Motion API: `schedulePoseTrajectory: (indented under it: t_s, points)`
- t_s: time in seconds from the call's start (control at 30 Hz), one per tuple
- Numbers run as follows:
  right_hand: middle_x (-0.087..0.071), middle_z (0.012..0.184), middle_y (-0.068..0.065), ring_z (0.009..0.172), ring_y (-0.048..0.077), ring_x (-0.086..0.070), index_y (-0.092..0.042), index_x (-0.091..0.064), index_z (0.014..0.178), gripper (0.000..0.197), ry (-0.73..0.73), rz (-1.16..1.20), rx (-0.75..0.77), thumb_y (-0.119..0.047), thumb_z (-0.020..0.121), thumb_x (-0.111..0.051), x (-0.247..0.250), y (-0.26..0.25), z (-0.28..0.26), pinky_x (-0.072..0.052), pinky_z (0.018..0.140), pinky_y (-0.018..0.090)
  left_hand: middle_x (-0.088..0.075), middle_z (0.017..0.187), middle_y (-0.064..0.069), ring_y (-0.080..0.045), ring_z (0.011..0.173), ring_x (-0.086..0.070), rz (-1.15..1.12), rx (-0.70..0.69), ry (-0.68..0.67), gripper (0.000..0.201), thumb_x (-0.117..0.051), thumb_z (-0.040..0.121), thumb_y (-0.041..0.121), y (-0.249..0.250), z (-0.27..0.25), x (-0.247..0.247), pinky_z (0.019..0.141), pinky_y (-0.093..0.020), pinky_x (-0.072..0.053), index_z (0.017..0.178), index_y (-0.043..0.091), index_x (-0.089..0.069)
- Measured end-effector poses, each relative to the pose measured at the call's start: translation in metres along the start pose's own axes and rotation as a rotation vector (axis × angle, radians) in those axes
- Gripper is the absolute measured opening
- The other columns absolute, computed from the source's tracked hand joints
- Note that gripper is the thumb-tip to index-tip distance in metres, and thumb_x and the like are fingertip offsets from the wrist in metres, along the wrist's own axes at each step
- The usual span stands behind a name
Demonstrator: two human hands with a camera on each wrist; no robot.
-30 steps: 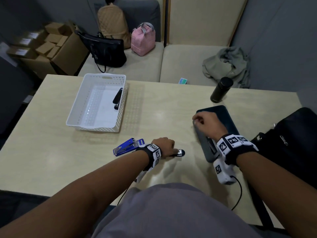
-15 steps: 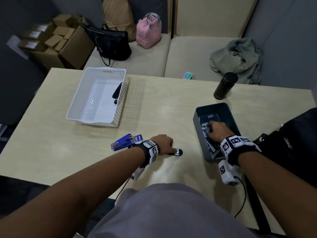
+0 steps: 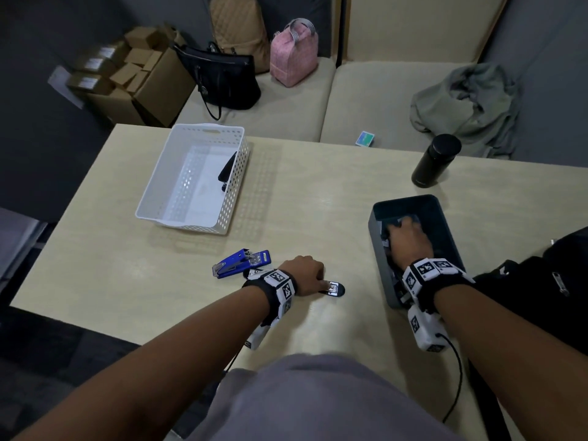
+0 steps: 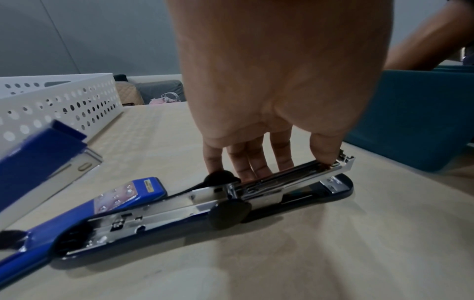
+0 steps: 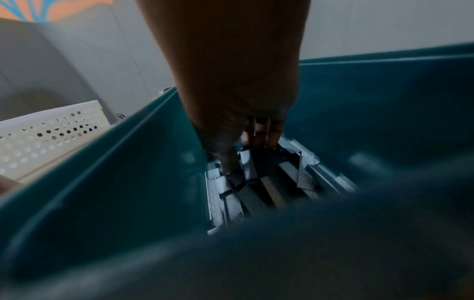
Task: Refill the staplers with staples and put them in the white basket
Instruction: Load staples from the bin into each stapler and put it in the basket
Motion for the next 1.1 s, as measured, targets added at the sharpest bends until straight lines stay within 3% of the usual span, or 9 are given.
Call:
schedulePoseTrajectory:
  t_s: [0.17, 0.27, 0.37, 0.47, 0.57, 0.7, 0.8, 0.97, 1.1]
  points:
    - [-0.044, 0.132, 0.017, 0.121, 0.036, -0.048, -0.011, -0.052, 0.125, 0.042, 0.014, 0.2, 0.012, -0.017, 0.086, -0.066, 0.002, 0.012, -0.004, -0.05, 0.09, 0.045, -0.061, 0.115, -0.009, -0.029, 0.109, -0.057, 0.0, 0.006, 0.004, 0.035, -0.055, 0.091, 0.051, -0.001, 0.003, -0.003, 0.087, -0.038, -0.046, 0.104, 0.02, -0.066]
    - [-0.058, 0.116, 0.014, 0.103, 0.034, -0.059, -0.014, -0.062, 0.097, 0.014, 0.002, 0.278, 0.018, -0.008, 0.085, -0.057, 0.01, 0.028, -0.005, -0.053, 0.081, 0.04, -0.061, 0.115, -0.008, -0.028, 0.108, -0.058, -0.02, 0.008, 0.0, 0.034, -0.057, 0.09, 0.051, -0.001, 0.005, -0.003, 0.087, -0.038, -0.047, 0.103, 0.02, -0.066]
    - [-0.063, 0.087, 0.001, 0.088, 0.019, -0.06, -0.018, -0.063, 0.074, 0.026, -0.26, 0.237, 0.111, 0.004, 0.083, -0.052, 0.007, 0.031, -0.01, -0.045, 0.075, 0.025, -0.063, 0.111, -0.007, -0.027, 0.106, -0.059, -0.035, 0.001, -0.015, 0.035, -0.059, 0.088, 0.054, 0.0, 0.006, -0.001, 0.088, -0.037, -0.049, 0.1, 0.022, -0.067]
    - [-0.059, 0.087, -0.001, 0.086, 0.015, -0.056, -0.019, -0.07, 0.085, 0.024, -0.354, 0.146, 0.154, 0.001, 0.081, -0.056, 0.008, 0.028, -0.018, -0.045, 0.076, 0.025, -0.064, 0.108, -0.005, -0.026, 0.104, -0.06, -0.012, -0.005, -0.024, 0.039, -0.058, 0.085, 0.06, 0.002, 0.006, -0.001, 0.087, -0.036, -0.05, 0.097, 0.024, -0.066]
    - [-0.065, 0.094, 0.001, 0.092, 0.02, -0.064, -0.02, -0.066, 0.079, 0.01, -0.359, 0.109, 0.105, -0.016, 0.074, -0.074, 0.004, 0.027, -0.022, -0.053, 0.078, 0.028, -0.064, 0.112, -0.006, -0.026, 0.106, -0.06, 0.032, -0.008, -0.027, 0.041, -0.057, 0.086, 0.06, 0.008, 0.006, 0.002, 0.086, -0.036, -0.049, 0.101, 0.023, -0.067]
    - [-0.062, 0.108, 0.006, 0.097, 0.026, -0.066, -0.013, -0.064, 0.101, 0.043, -0.295, -0.065, 0.055, -0.036, 0.069, -0.082, -0.004, 0.021, -0.034, -0.056, 0.082, 0.036, -0.063, 0.116, -0.008, -0.029, 0.109, -0.059, 0.066, -0.016, -0.031, 0.041, -0.055, 0.089, 0.054, 0.016, 0.004, 0.001, 0.086, -0.037, -0.048, 0.107, 0.019, -0.068]
    - [-0.058, 0.118, 0.01, 0.105, 0.029, -0.063, -0.013, -0.06, 0.11, 0.037, -0.242, -0.078, 0.048, -0.026, 0.078, -0.073, -0.01, 0.021, -0.039, -0.054, 0.085, 0.037, -0.061, 0.119, -0.009, -0.029, 0.111, -0.058, 0.072, -0.019, -0.019, 0.042, -0.054, 0.091, 0.053, 0.02, 0.001, -0.001, 0.089, -0.039, -0.048, 0.111, 0.018, -0.067]
    - [-0.061, 0.115, 0.008, 0.101, 0.027, -0.063, -0.016, -0.061, 0.105, 0.026, -0.232, 0.194, 0.011, -0.015, 0.08, -0.067, -0.006, 0.03, -0.04, -0.054, 0.085, 0.036, -0.059, 0.121, -0.009, -0.03, 0.113, -0.057, 0.08, -0.027, -0.014, 0.044, -0.053, 0.091, 0.055, 0.021, -0.004, -0.005, 0.093, -0.04, -0.049, 0.111, 0.018, -0.067]
    - [-0.067, 0.105, 0.004, 0.092, 0.019, -0.062, -0.014, -0.067, 0.103, 0.02, -0.246, 0.348, 0.048, -0.008, 0.084, -0.062, 0.002, 0.028, -0.042, -0.05, 0.082, 0.027, -0.059, 0.12, -0.01, -0.03, 0.112, -0.058, 0.108, -0.029, -0.018, 0.045, -0.052, 0.092, 0.055, 0.024, -0.007, -0.005, 0.093, -0.041, -0.05, 0.112, 0.018, -0.067]
Point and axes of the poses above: each hand's wrist, its own z-axis towards the middle knuckle, its own x-axis out of the back of the hand, y = z × x, the point moved 6 cm from there along z, towards the middle knuckle
